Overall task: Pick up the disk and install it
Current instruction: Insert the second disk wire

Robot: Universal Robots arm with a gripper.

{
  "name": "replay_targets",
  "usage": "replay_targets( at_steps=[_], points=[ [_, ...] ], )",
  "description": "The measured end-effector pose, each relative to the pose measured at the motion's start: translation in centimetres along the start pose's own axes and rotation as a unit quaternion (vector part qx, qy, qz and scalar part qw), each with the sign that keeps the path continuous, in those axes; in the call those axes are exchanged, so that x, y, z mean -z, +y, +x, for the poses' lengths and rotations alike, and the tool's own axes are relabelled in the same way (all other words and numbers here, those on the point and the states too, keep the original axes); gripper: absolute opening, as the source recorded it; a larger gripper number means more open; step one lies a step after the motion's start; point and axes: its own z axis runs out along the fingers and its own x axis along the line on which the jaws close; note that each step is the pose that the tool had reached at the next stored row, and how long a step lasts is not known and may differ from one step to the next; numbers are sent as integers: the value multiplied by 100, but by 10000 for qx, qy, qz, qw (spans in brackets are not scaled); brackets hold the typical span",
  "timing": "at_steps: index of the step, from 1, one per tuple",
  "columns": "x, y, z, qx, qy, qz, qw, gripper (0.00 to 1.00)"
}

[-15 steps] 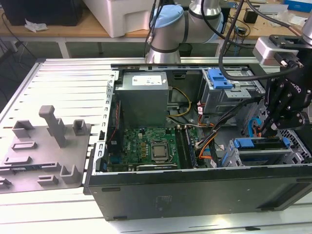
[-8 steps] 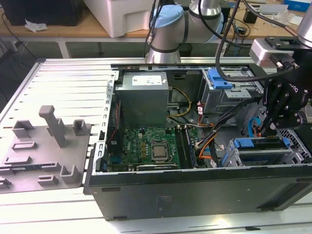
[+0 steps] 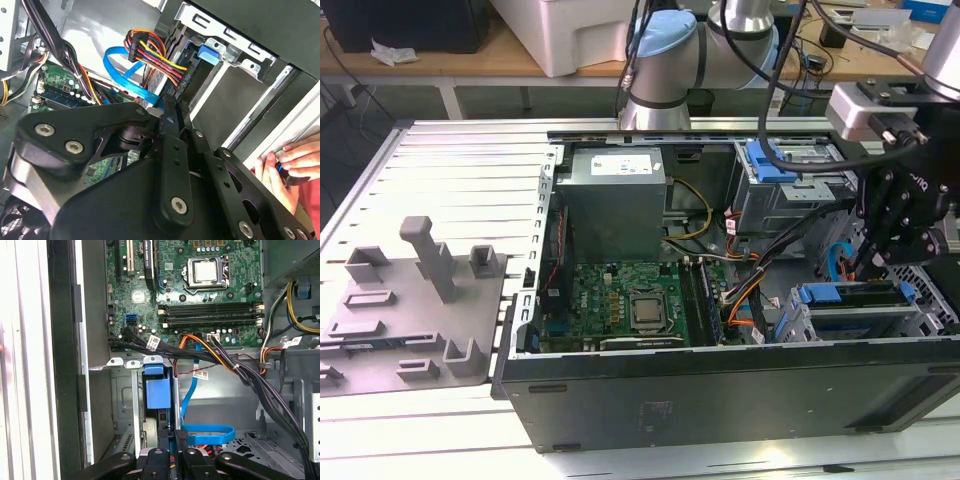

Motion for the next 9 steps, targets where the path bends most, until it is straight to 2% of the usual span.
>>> replay_targets(
  at_steps=[3,9],
  points=[
    [-1,6,0,22,-1,32,10000,16],
    [-3,5,12,23,-2,38,10000,16]
  ],
)
